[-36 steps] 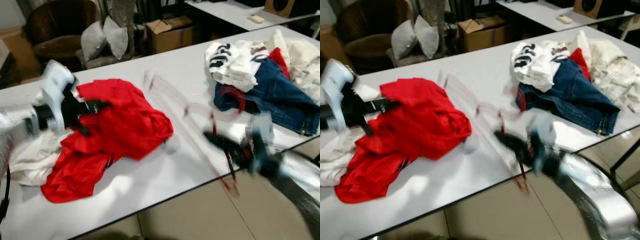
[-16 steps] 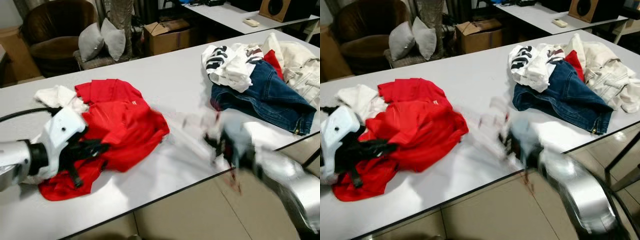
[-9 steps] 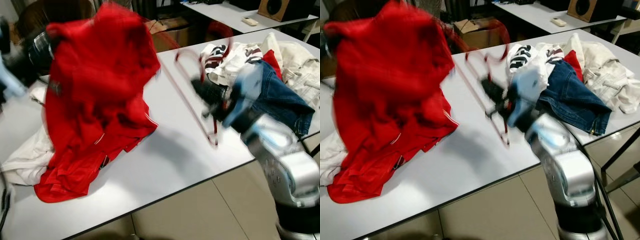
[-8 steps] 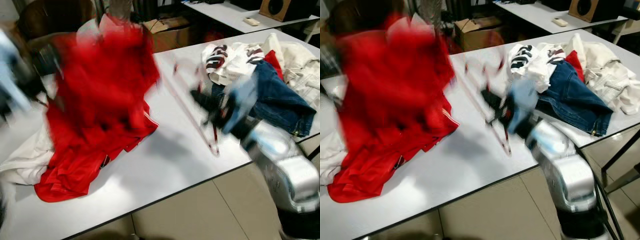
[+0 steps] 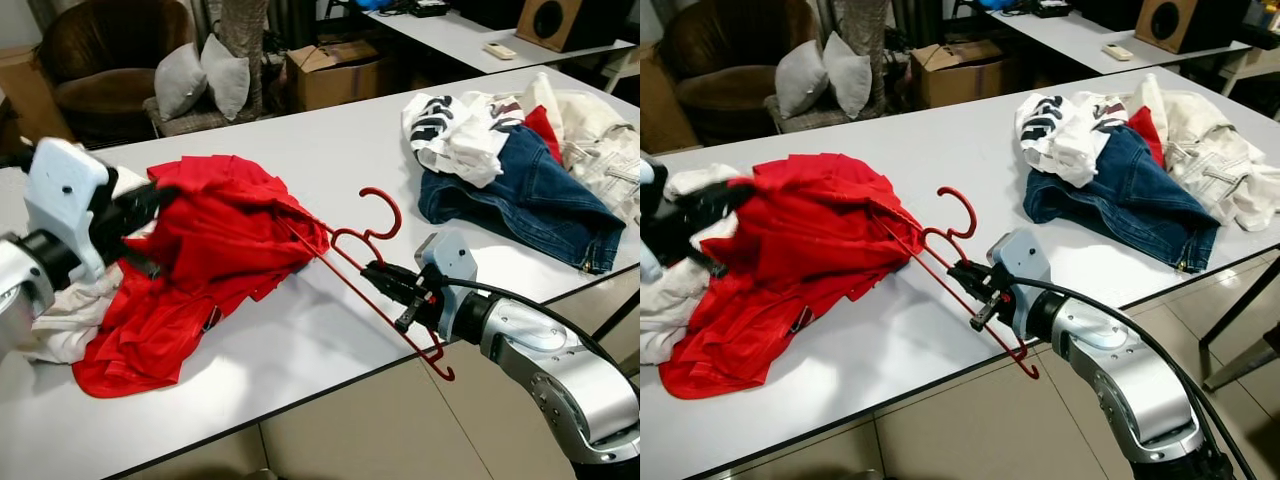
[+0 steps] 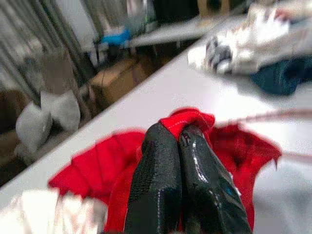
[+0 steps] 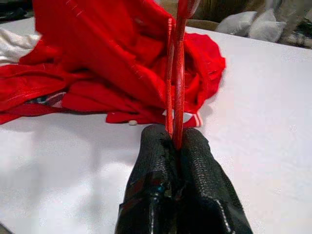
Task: Hang hanger
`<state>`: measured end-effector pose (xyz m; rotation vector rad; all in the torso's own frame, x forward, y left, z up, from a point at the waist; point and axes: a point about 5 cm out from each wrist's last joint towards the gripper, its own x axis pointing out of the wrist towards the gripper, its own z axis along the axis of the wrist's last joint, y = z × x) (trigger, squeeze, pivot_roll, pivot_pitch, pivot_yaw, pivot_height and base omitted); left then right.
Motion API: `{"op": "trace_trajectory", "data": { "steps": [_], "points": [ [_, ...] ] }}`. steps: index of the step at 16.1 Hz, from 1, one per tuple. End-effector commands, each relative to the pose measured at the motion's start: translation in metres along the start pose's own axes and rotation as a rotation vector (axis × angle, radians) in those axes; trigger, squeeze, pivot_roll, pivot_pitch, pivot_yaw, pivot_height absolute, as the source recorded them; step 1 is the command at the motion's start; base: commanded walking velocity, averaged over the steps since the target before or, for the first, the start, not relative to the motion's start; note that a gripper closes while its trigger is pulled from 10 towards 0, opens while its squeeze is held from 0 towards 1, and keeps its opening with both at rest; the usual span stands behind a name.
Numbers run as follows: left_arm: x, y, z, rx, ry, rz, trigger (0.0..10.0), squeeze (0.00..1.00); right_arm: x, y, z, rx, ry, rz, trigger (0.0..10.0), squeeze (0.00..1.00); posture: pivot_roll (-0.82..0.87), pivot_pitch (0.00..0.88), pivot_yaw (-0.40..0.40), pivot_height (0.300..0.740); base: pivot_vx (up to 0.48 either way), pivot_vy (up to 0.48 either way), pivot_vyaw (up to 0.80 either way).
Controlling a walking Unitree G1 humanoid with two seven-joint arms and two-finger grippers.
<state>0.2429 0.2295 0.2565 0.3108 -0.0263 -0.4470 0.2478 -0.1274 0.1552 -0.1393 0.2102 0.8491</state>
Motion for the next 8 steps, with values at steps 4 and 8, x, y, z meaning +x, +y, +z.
{"op": "trace_trajectory", "data": {
  "steps": [4,8],
  "points": [
    [0.004,0.011,0.037,0.062,-0.202,0.003,0.0,0.0,0.005,0.007,0.009,-0.056,-0.037,0.065,10.0,0.0,-0.12,0.0,0.076,0.74,0.0,0.0,0.0],
    [0.002,0.008,0.009,0.134,0.034,-0.085,0.0,0.0,-0.004,-0.031,0.053,0.022,-0.384,-0.261,10.0,0.0,-0.12,0.0,0.085,0.74,0.0,0.0,0.0]
  ]
}}
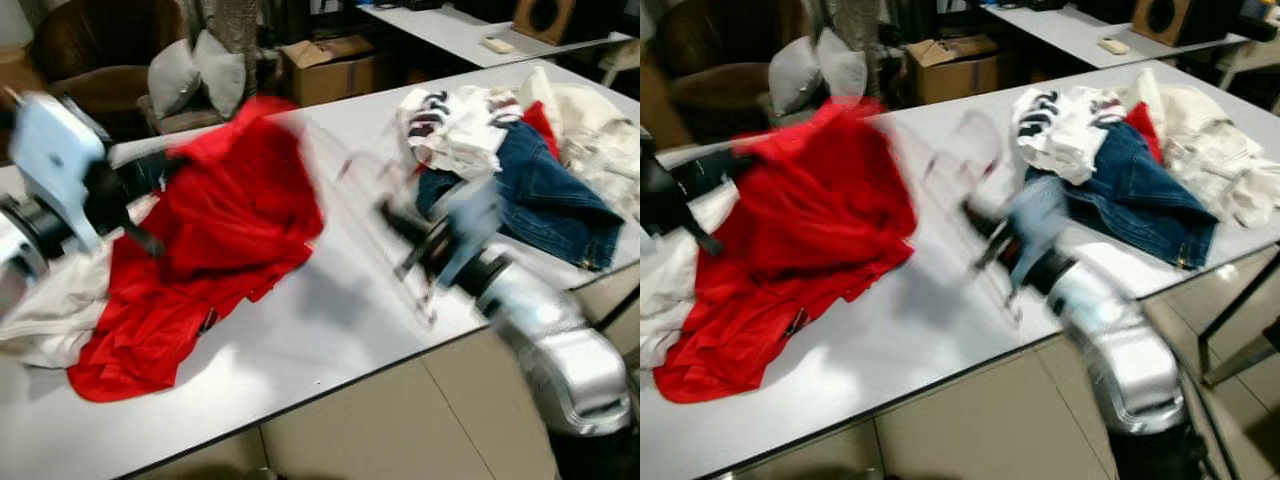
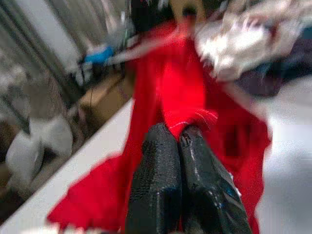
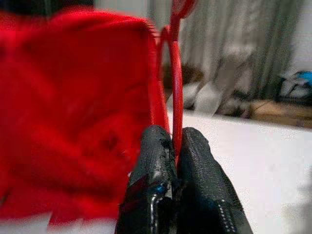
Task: Hang hanger
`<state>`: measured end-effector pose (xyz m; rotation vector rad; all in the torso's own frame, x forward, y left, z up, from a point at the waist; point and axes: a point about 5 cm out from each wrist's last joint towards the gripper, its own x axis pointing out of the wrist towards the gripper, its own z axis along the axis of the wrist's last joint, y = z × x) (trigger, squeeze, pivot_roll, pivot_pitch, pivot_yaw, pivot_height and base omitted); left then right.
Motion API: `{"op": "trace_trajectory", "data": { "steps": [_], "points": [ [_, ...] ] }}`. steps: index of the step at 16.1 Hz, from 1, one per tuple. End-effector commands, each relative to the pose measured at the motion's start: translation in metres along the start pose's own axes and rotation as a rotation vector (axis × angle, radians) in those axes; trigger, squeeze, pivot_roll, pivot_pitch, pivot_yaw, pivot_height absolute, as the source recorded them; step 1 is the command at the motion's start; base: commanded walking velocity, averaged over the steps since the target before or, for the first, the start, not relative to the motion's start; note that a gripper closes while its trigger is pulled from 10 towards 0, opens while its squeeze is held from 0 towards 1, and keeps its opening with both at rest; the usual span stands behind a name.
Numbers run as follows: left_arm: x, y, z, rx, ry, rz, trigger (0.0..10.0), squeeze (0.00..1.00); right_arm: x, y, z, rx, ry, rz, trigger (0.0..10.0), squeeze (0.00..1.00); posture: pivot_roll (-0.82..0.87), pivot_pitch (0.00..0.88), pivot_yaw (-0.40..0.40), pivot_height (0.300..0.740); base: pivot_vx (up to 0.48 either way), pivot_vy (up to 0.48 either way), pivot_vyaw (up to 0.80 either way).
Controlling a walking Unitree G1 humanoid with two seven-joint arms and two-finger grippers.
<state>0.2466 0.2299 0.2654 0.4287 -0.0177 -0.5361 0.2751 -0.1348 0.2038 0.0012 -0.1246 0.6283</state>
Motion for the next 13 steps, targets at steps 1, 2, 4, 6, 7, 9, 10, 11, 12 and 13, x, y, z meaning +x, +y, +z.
{"op": "trace_trajectory", "data": {
  "steps": [1,2,4,6,7,9,10,11,12,13],
  "points": [
    [-0.001,0.005,-0.003,0.025,0.038,0.024,0.0,0.0,-0.005,-0.008,0.007,0.016,-0.044,-0.048,10.0,0.0,-0.13,0.0,0.09,0.74,0.0,0.0,0.0],
    [-0.001,0.008,-0.006,0.016,0.066,0.058,0.0,0.0,-0.012,-0.014,0.0,0.0,0.005,-0.076,10.0,0.0,-0.13,0.0,0.09,0.74,0.0,0.0,0.0],
    [-0.002,0.01,-0.007,0.017,0.095,0.068,0.0,0.0,-0.016,-0.016,-0.004,0.0,0.011,-0.098,10.0,0.0,-0.13,0.0,0.09,0.74,0.0,0.0,0.0],
    [-0.003,0.01,-0.008,0.019,0.106,0.081,0.0,0.0,-0.016,-0.015,-0.004,0.016,-0.001,-0.104,10.0,0.0,-0.13,0.0,0.083,0.74,0.0,0.0,0.0],
    [-0.003,0.01,-0.008,0.02,0.102,0.09,0.0,0.0,-0.017,-0.015,-0.006,0.029,0.014,-0.102,10.0,0.0,-0.13,0.0,0.079,0.74,0.0,0.0,0.0],
    [-0.002,0.01,-0.007,0.01,0.074,0.114,0.0,0.0,-0.024,-0.009,-0.028,0.062,0.17,-0.046,10.0,0.0,-0.13,0.0,0.078,0.74,0.0,0.0,0.0],
    [0.0,0.008,-0.004,-0.026,0.032,0.111,0.0,0.0,-0.029,-0.004,-0.041,0.097,0.253,-0.005,10.0,0.0,-0.14,0.0,0.079,0.74,0.0,0.0,0.0],
    [0.001,0.007,-0.002,-0.047,0.006,0.105,0.0,0.0,-0.032,-0.003,-0.047,0.117,0.284,0.007,10.0,0.0,-0.14,0.0,0.079,0.74,0.0,0.0,0.0],
    [0.003,0.004,0.002,-0.069,-0.036,0.091,0.0,0.0,-0.033,-0.002,-0.052,0.191,0.292,0.011,10.0,0.0,-0.14,0.0,0.077,0.74,0.0,0.0,0.0],
    [0.003,0.003,0.005,-0.088,-0.067,0.088,0.0,0.0,-0.034,-0.001,-0.056,0.246,0.297,0.015,10.0,0.0,-0.14,0.0,0.077,0.74,0.0,0.0,0.0]
  ]
}}
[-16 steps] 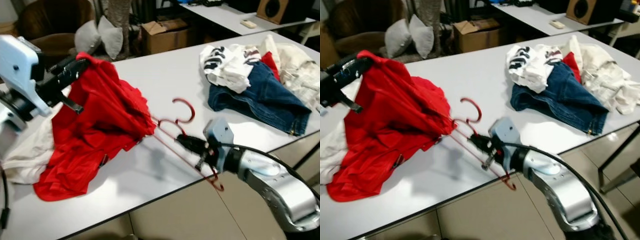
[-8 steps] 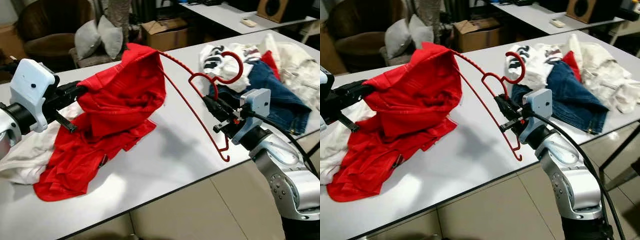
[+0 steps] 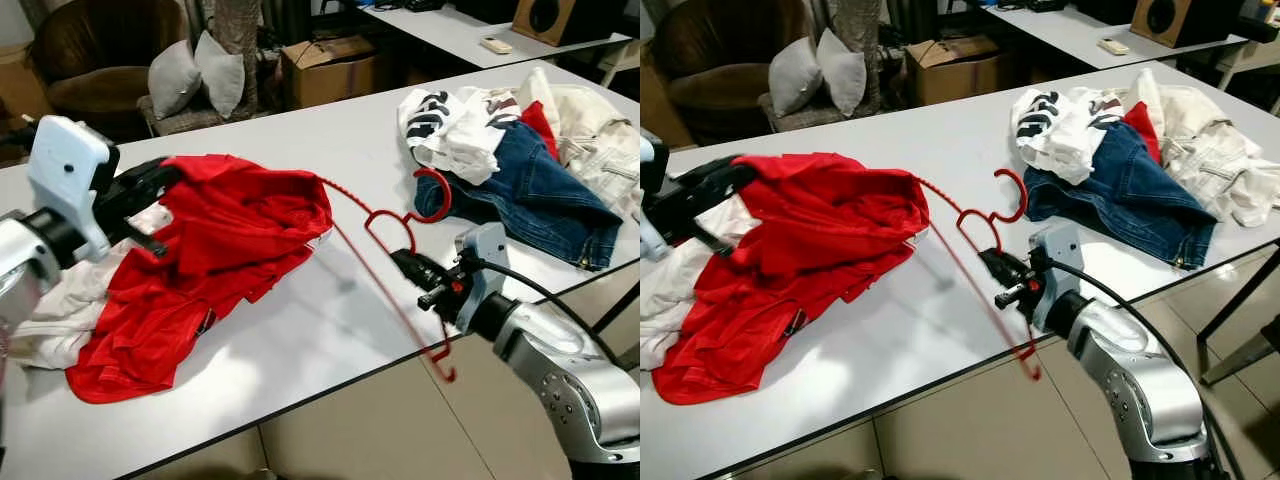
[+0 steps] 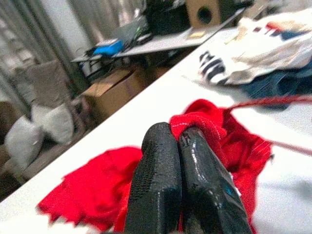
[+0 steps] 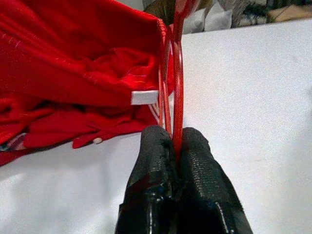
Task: Hang hanger
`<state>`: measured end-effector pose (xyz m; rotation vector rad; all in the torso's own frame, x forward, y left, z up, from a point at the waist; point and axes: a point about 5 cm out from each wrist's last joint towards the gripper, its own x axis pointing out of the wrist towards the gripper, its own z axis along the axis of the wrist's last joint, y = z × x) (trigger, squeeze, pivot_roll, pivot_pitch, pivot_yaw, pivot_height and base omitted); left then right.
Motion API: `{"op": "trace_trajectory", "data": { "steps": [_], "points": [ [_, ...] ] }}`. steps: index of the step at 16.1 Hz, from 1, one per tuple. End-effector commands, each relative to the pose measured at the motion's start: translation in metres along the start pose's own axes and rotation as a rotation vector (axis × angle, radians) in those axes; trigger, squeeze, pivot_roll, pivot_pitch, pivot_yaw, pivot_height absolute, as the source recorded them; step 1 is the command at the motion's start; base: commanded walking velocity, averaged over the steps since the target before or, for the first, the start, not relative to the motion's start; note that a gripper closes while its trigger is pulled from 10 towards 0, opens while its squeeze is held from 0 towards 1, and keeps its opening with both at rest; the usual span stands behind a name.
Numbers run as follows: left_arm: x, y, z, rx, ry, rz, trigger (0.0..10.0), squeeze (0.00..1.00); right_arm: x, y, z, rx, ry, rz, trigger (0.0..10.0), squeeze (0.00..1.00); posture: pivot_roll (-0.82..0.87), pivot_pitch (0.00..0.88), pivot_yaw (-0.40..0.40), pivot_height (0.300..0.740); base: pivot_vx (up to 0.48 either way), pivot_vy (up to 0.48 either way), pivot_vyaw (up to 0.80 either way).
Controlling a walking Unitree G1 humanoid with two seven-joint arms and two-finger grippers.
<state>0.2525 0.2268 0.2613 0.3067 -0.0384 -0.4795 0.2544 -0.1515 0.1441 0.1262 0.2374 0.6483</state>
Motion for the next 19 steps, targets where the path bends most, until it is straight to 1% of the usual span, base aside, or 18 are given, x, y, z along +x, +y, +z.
{"op": "trace_trajectory", "data": {
  "steps": [1,2,3,4,5,6,7,8,9,10,12,13,14,15,16,17,18,19],
  "points": [
    [-0.003,0.004,0.018,-0.007,-0.12,0.045,0.0,0.0,-0.001,-0.003,-0.005,0.075,0.027,0.011,10.0,0.0,-0.13,0.0,0.072,0.74,0.0,0.0,0.0],
    [-0.004,0.007,0.029,-0.038,-0.225,0.07,0.0,0.0,-0.002,-0.004,-0.009,0.098,0.042,0.008,10.0,0.0,-0.13,0.0,0.072,0.74,0.0,0.0,0.0],
    [-0.005,0.008,0.033,-0.049,-0.254,0.08,0.0,0.0,-0.003,-0.004,-0.01,0.108,0.05,0.01,10.0,0.0,-0.13,0.0,0.069,0.74,0.0,0.0,0.0],
    [-0.008,0.011,0.037,-0.061,-0.296,0.106,0.0,0.0,-0.004,-0.002,-0.013,0.096,0.083,0.019,10.0,0.0,-0.13,0.0,0.068,0.74,0.0,0.0,0.0],
    [-0.01,0.014,0.037,-0.076,-0.312,0.124,0.0,0.0,-0.003,-0.002,-0.011,0.074,0.071,0.007,10.0,0.0,-0.13,0.0,0.068,0.74,0.0,0.0,0.0],
    [-0.012,0.013,0.034,-0.091,-0.305,0.117,0.0,0.0,0.0,-0.004,-0.003,0.06,0.018,-0.016,10.0,0.0,-0.13,0.0,0.068,0.74,0.0,0.0,0.0],
    [-0.013,0.008,0.025,-0.101,-0.269,0.09,0.0,0.0,0.003,-0.007,0.013,0.061,-0.084,-0.041,10.0,0.0,-0.13,0.0,0.066,0.74,0.0,0.0,0.0],
    [-0.013,0.004,0.019,-0.112,-0.239,0.071,0.0,0.0,0.005,-0.008,0.024,0.061,-0.146,-0.044,10.0,0.0,-0.13,0.0,0.065,0.74,0.0,0.0,0.0],
    [-0.015,-0.002,0.009,-0.116,-0.185,0.042,0.0,0.0,0.006,-0.007,0.035,0.061,-0.206,-0.03,10.0,0.0,-0.13,0.0,0.064,0.74,0.0,0.0,0.0],
    [-0.016,-0.005,0.005,-0.107,-0.156,0.024,0.0,0.0,0.006,-0.007,0.039,0.064,-0.231,-0.026,10.0,0.0,-0.13,0.0,0.063,0.74,0.0,0.0,0.0],
    [-0.019,-0.018,-0.013,-0.093,-0.045,-0.045,0.0,0.0,0.006,-0.006,0.056,0.085,-0.339,-0.005,10.0,0.0,-0.13,0.002,0.06,0.74,0.0,0.0,0.0],
    [-0.021,-0.021,-0.021,-0.096,0.01,-0.053,0.0,0.0,0.005,-0.006,0.061,0.093,-0.369,0.005,10.0,0.0,-0.13,0.002,0.06,0.74,0.0,0.0,0.0],
    [-0.023,-0.026,-0.032,-0.058,0.088,-0.078,0.0,0.0,0.005,-0.004,0.062,0.086,-0.379,0.025,10.0,0.0,-0.13,0.003,0.059,0.74,0.0,0.0,0.0],
    [-0.026,-0.03,-0.04,-0.038,0.139,-0.105,0.0,0.0,0.005,-0.002,0.062,0.082,-0.38,0.038,10.0,0.0,-0.13,0.003,0.058,0.74,0.0,0.0,0.0],
    [-0.029,-0.037,-0.048,-0.018,0.199,-0.141,0.0,0.0,0.005,0.001,0.059,0.077,-0.359,0.06,10.0,0.0,-0.13,0.003,0.057,0.74,0.0,0.0,0.0],
    [-0.031,-0.042,-0.055,-0.003,0.248,-0.167,0.0,0.0,0.004,0.004,0.054,0.069,-0.331,0.081,10.0,0.0,-0.13,0.003,0.058,0.74,0.0,0.0,0.0],
    [-0.032,-0.046,-0.061,0.0,0.278,-0.181,0.0,0.0,0.004,0.009,0.047,0.038,-0.282,0.111,10.0,0.0,-0.14,0.006,0.061,0.74,0.0,0.0,0.0],
    [-0.031,-0.052,-0.066,-0.015,0.292,-0.188,0.0,0.0,0.001,0.016,0.035,-0.005,-0.206,0.156,10.0,0.0,-0.14,0.006,0.064,0.74,0.0,0.0,0.0]
  ]
}}
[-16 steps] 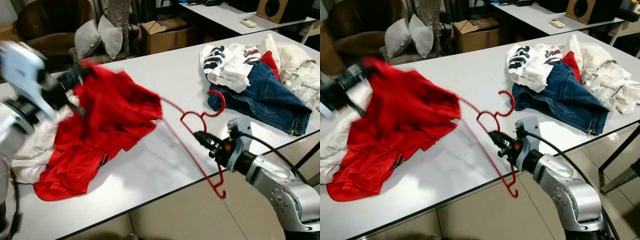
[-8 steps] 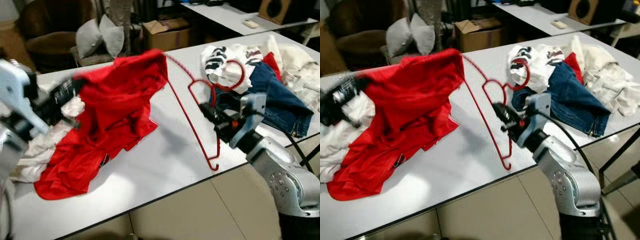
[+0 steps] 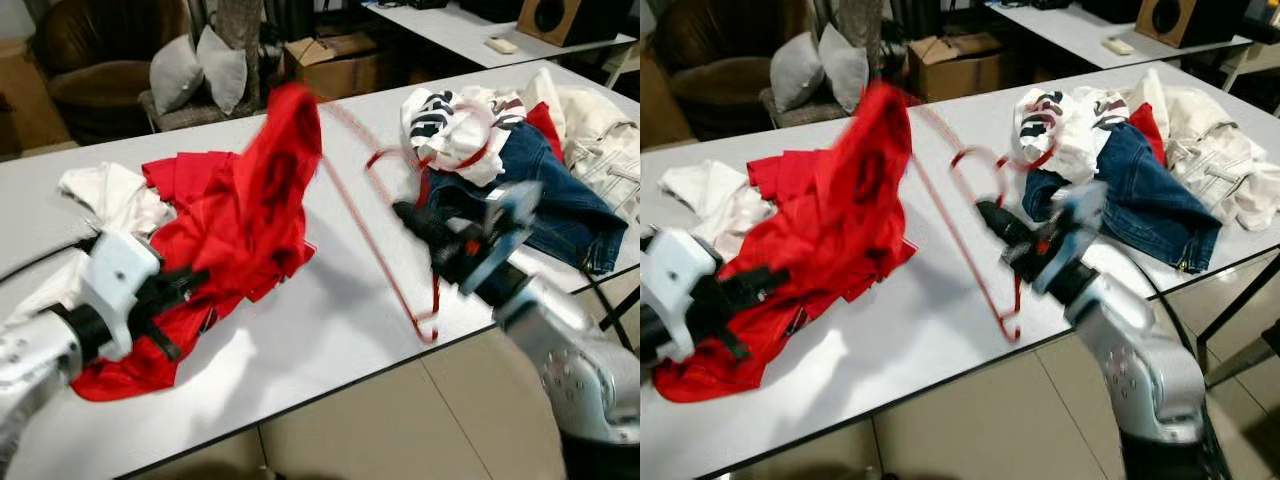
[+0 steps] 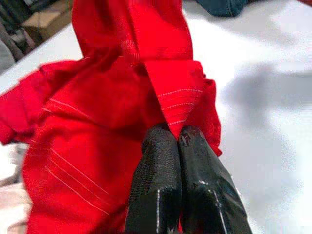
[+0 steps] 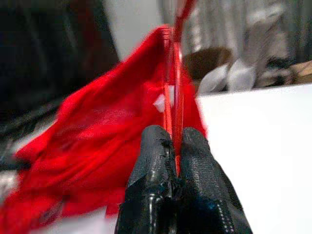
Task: Hang hanger
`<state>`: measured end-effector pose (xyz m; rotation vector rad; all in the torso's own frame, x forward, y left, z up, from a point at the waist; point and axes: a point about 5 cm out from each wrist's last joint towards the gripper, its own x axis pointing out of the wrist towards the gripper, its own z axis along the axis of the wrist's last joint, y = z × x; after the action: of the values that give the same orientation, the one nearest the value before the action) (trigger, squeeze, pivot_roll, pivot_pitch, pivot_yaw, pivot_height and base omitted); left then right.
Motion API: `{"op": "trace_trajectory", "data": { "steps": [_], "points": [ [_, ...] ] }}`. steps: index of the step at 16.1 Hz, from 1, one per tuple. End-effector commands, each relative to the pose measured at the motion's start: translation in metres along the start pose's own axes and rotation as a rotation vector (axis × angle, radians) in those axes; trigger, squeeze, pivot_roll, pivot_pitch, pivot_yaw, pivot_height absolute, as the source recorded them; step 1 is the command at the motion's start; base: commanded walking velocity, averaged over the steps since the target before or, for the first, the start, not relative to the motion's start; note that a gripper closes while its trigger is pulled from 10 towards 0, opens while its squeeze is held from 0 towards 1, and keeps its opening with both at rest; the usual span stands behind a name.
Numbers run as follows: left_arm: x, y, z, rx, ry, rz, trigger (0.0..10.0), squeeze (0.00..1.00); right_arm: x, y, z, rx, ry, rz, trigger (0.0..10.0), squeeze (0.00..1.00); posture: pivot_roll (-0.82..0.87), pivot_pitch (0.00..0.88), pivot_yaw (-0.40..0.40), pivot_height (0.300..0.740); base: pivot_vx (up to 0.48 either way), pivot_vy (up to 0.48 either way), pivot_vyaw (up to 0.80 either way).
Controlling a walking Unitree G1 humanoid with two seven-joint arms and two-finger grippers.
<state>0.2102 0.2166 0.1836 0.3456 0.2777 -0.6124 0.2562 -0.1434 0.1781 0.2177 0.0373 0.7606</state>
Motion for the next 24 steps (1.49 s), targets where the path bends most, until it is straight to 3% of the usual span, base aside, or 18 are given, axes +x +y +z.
{"op": "trace_trajectory", "data": {
  "steps": [1,2,3,5,6,9,13,15,17,19,21,24],
  "points": [
    [0.002,-0.003,-0.001,0.012,0.008,-0.002,0.0,0.0,0.0,0.007,-0.004,-0.024,0.035,0.04,10.0,0.0,-0.14,0.007,0.065,0.74,0.0,0.0,0.0],
    [0.005,-0.003,-0.008,0.03,0.047,0.015,0.0,0.0,-0.008,0.008,-0.021,-0.058,0.163,0.036,10.0,0.0,-0.15,0.007,0.065,0.74,0.0,0.0,0.0],
    [0.004,-0.002,-0.011,0.036,0.065,0.026,0.0,0.0,-0.012,0.004,-0.029,-0.07,0.22,-0.004,10.0,0.0,-0.15,0.007,0.065,0.74,0.0,0.0,0.0],
    [0.0,-0.002,-0.016,0.058,0.113,0.016,0.0,0.0,-0.033,-0.015,-0.047,-0.107,0.368,-0.158,10.0,0.0,-0.15,0.006,0.066,0.74,0.0,0.0,0.0],
    [-0.001,-0.005,-0.018,0.057,0.129,-0.015,0.0,0.0,-0.041,-0.015,-0.048,-0.115,0.385,-0.152,10.0,0.0,-0.15,0.005,0.068,0.74,0.0,0.0,0.0],
    [0.002,-0.008,-0.024,0.089,0.176,-0.037,0.0,0.0,-0.045,-0.001,-0.053,-0.129,0.435,-0.049,10.0,0.0,-0.15,0.0,0.074,0.74,0.0,0.0,0.0],
    [0.004,-0.011,-0.022,0.091,0.155,-0.063,0.0,0.0,-0.036,-0.002,-0.054,-0.164,0.398,-0.085,10.0,0.0,-0.15,0.0,0.072,0.74,0.0,0.0,0.0],
    [0.009,-0.004,-0.004,0.059,0.015,-0.016,0.0,0.0,-0.018,0.002,-0.042,-0.188,0.305,-0.062,10.0,0.0,-0.14,0.0,0.069,0.74,0.0,0.0,0.0],
    [0.01,0.01,0.014,0.033,-0.107,0.067,0.0,0.0,-0.009,0.004,-0.04,-0.211,0.29,-0.053,10.0,0.0,-0.14,0.0,0.064,0.74,0.0,0.0,0.0],
    [0.002,0.04,0.037,0.004,-0.279,0.294,0.0,0.0,0.002,0.006,-0.037,-0.229,0.268,-0.035,10.0,0.0,-0.13,0.0,0.057,0.74,0.0,0.0,0.0],
    [-0.008,0.057,0.048,-0.012,-0.373,0.426,0.0,0.0,0.009,0.006,-0.033,-0.242,0.255,-0.022,10.0,0.0,-0.13,0.0,0.053,0.74,0.0,0.0,0.0],
    [-0.018,0.061,0.049,-0.038,-0.401,0.435,0.0,0.0,0.015,-0.002,-0.026,-0.25,0.211,-0.082,10.0,0.0,-0.11,0.0,0.048,0.74,0.0,0.0,0.0]
  ]
}}
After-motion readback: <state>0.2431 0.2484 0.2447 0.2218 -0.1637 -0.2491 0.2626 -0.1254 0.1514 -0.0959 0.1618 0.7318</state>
